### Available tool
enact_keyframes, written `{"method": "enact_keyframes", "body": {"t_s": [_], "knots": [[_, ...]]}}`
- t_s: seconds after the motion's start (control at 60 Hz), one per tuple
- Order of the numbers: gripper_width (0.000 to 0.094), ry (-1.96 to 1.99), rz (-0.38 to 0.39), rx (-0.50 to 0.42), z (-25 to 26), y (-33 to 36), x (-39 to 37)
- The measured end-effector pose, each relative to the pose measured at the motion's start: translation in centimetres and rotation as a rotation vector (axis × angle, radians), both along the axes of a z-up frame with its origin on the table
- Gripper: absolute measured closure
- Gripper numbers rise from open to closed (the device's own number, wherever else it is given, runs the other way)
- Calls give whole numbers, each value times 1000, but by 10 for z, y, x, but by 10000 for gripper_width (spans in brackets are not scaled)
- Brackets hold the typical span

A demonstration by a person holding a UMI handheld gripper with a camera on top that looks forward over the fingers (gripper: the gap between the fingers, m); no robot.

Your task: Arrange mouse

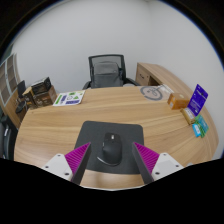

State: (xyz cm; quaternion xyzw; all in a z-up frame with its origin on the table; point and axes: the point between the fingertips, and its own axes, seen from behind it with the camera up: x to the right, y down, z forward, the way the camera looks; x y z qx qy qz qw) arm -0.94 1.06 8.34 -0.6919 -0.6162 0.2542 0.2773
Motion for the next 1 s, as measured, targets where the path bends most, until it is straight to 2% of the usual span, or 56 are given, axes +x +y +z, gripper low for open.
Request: {"method": "enact_keyframes", "body": {"t_s": [0.233, 0.417, 0.55, 0.717, 1.0], "knots": [[82, 83, 12, 52, 125, -14, 112], [83, 105, -10, 117, 179, -18, 209], [75, 101, -28, 125, 193, -25, 269], [76, 70, -44, 95, 182, -38, 324], [78, 61, -49, 66, 180, -48, 349]]}}
